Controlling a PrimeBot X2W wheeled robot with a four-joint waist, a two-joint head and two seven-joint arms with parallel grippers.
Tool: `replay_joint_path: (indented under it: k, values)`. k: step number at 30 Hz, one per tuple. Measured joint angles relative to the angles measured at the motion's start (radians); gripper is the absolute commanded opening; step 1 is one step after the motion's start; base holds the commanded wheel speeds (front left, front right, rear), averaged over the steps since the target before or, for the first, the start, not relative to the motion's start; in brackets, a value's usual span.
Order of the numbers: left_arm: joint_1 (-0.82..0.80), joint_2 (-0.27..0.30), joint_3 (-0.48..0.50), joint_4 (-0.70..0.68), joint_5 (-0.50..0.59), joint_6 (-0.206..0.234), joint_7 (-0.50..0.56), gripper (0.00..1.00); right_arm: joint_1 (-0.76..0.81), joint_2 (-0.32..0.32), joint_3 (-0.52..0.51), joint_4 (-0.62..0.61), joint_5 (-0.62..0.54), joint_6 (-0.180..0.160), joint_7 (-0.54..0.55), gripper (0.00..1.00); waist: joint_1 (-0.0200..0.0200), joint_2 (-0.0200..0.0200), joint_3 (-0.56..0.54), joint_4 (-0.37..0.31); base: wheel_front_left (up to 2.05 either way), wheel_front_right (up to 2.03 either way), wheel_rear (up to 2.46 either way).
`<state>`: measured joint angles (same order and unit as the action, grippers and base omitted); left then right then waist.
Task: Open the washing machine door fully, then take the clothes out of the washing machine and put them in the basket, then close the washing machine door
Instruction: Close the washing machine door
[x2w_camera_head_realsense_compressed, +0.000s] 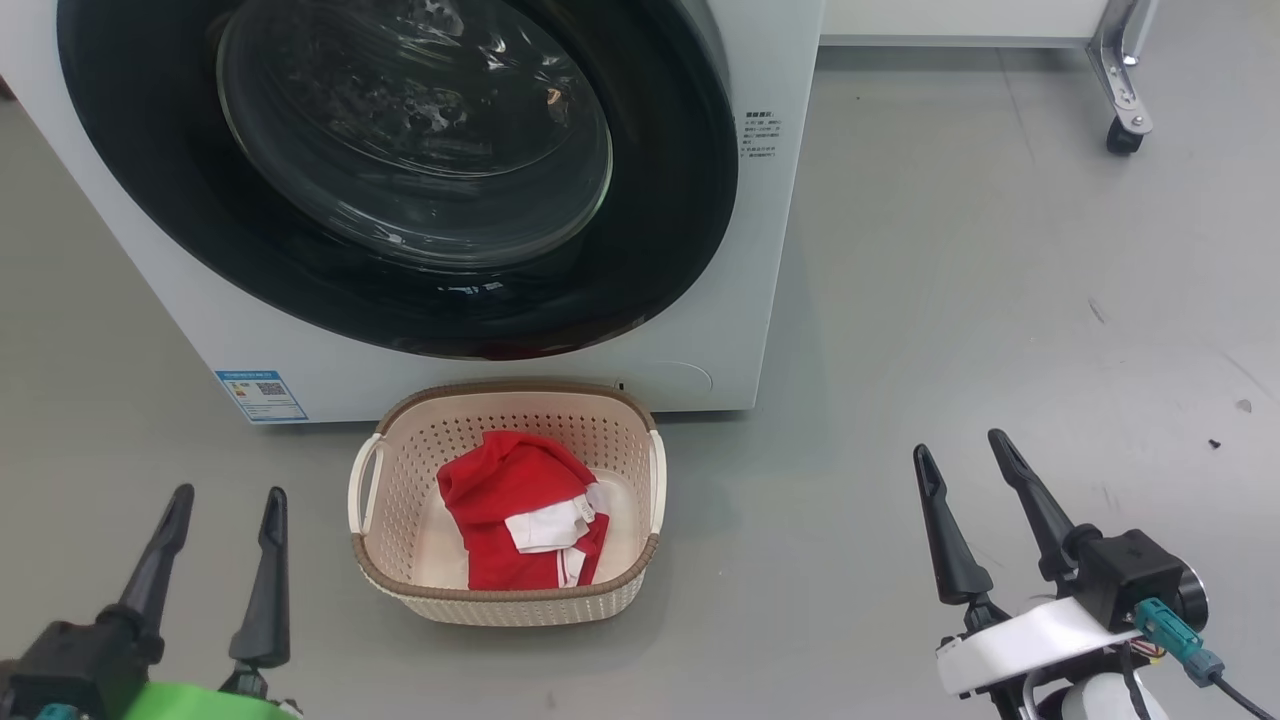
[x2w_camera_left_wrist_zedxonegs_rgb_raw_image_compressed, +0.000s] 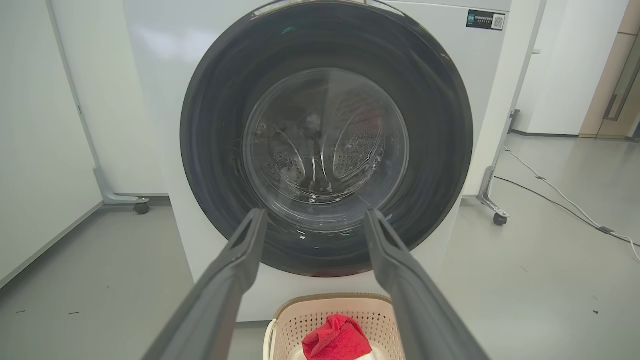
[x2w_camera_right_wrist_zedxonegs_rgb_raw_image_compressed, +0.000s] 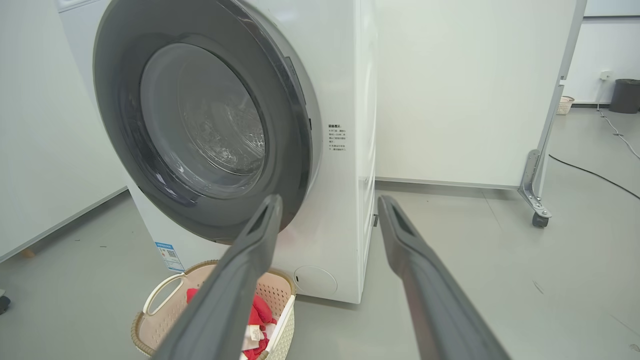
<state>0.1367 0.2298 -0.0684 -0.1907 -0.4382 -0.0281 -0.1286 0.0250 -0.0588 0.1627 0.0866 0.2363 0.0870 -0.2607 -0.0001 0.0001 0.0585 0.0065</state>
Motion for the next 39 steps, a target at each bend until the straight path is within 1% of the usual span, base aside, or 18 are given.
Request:
replay_joint_path:
  k: [4,7,10,14,21,34,38,39]
  values:
    - [0.027,-0.002,-0.028,0.024,0.046,0.016,-0.006,1.0,0.027,0.001,-0.003,0.008,0.0,0.0,0.0,1.0,0.0,0.0,-0.011,0.006,0.0,0.0,0.0]
    - [0.05,-0.003,-0.035,0.033,0.067,0.039,-0.015,1.0,0.037,0.002,-0.001,0.015,0.0,0.0,0.0,1.0,0.0,0.0,-0.02,0.009,0.0,0.0,0.0]
    - [0.066,-0.005,-0.042,0.057,0.096,0.053,-0.027,1.0,0.051,0.002,-0.001,0.022,0.0,0.0,0.0,1.0,0.0,0.0,-0.026,0.01,0.0,0.0,0.0]
    - [0.081,-0.025,-0.063,0.081,0.115,0.074,-0.038,1.0,0.072,0.002,-0.006,0.026,-0.001,-0.002,0.0,1.0,0.0,0.0,-0.04,0.011,0.0,0.0,0.0]
    - [0.09,-0.026,-0.072,0.086,0.126,0.082,-0.042,1.0,0.084,0.003,-0.013,0.028,-0.002,-0.003,0.0,1.0,0.0,0.0,-0.048,0.011,0.0,0.0,0.0]
    - [0.091,-0.043,-0.095,0.1,0.145,0.086,-0.06,1.0,0.086,0.005,-0.013,0.028,-0.002,-0.003,0.0,1.0,0.0,0.0,-0.059,0.005,0.0,0.0,0.0]
    - [0.091,-0.049,-0.095,0.102,0.151,0.093,-0.062,1.0,0.086,0.005,-0.013,0.028,-0.002,-0.003,0.0,1.0,0.0,0.0,-0.059,0.003,0.0,0.0,0.0]
    - [0.091,-0.049,-0.095,0.102,0.151,0.093,-0.062,1.0,0.086,0.005,-0.013,0.028,-0.002,-0.003,0.0,0.42,0.0,0.0,-0.059,0.002,0.0,0.0,0.0]
